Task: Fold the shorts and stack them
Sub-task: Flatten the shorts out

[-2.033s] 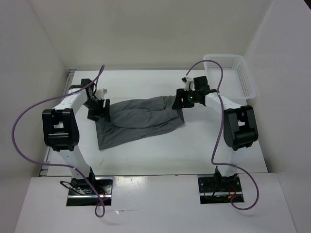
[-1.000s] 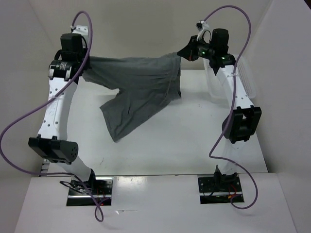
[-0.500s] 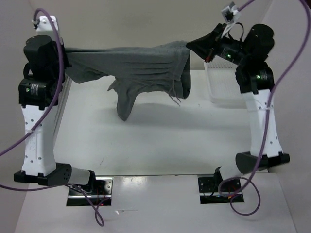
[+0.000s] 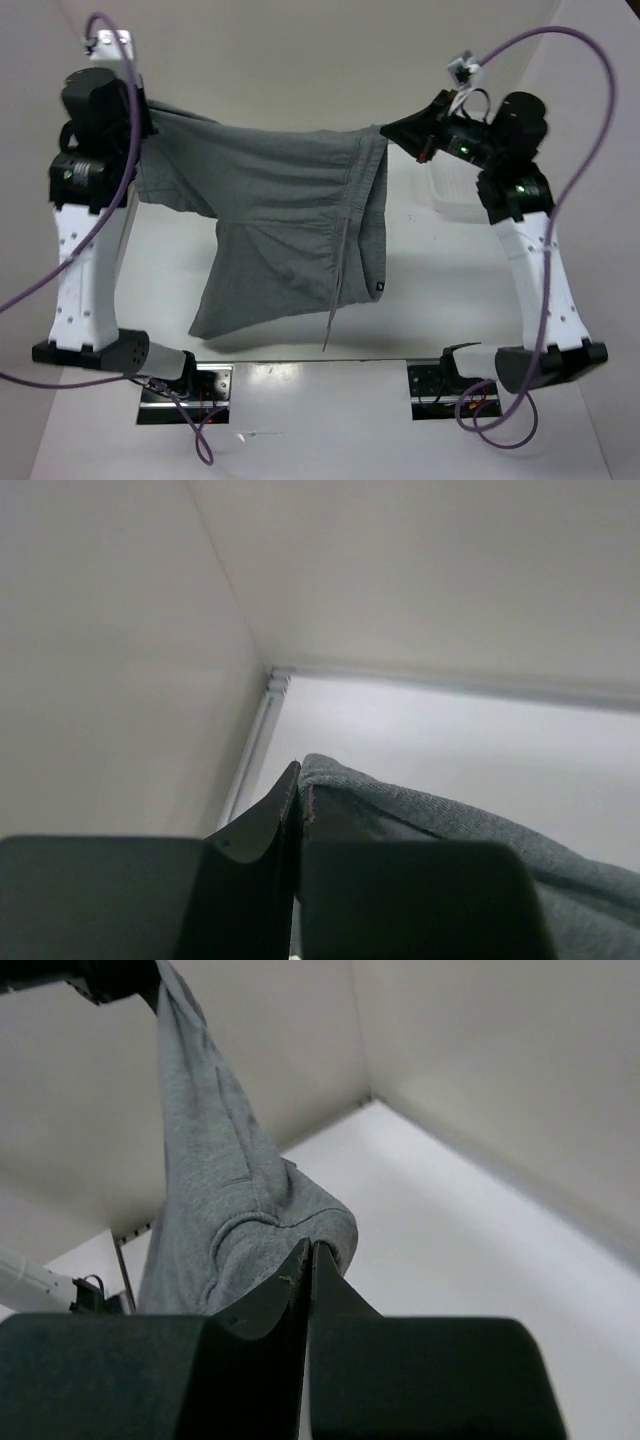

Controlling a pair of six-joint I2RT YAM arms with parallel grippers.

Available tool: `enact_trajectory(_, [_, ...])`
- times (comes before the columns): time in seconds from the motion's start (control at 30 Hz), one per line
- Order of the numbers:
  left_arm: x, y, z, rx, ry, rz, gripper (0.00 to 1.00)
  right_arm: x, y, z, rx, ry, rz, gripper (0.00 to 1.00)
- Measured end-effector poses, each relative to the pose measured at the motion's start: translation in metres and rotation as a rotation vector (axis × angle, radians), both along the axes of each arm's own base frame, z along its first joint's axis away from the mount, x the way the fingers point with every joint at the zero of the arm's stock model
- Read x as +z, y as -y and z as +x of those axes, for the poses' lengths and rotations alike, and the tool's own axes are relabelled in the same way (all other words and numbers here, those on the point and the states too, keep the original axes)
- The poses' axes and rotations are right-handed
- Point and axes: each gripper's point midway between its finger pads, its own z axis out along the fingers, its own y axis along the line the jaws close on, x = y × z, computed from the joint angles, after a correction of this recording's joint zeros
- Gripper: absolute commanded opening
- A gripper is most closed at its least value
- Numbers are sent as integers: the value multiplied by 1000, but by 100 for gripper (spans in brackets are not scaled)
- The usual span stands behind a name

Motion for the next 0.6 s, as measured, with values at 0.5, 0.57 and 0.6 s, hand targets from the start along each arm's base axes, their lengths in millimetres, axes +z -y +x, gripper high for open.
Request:
enact_trajectory(0.5, [-271, 58, 155, -159, -622, 23, 1, -240, 20, 164, -227, -480, -148, 0])
enact_trajectory(0.57, [-287, 66, 162, -176, -638, 24, 1, -257, 24, 173, -252, -493, -174, 0])
enact_trajectory(0.6, [-294, 67, 164, -179, -648, 24, 1, -266, 26, 177, -264, -499, -190, 0])
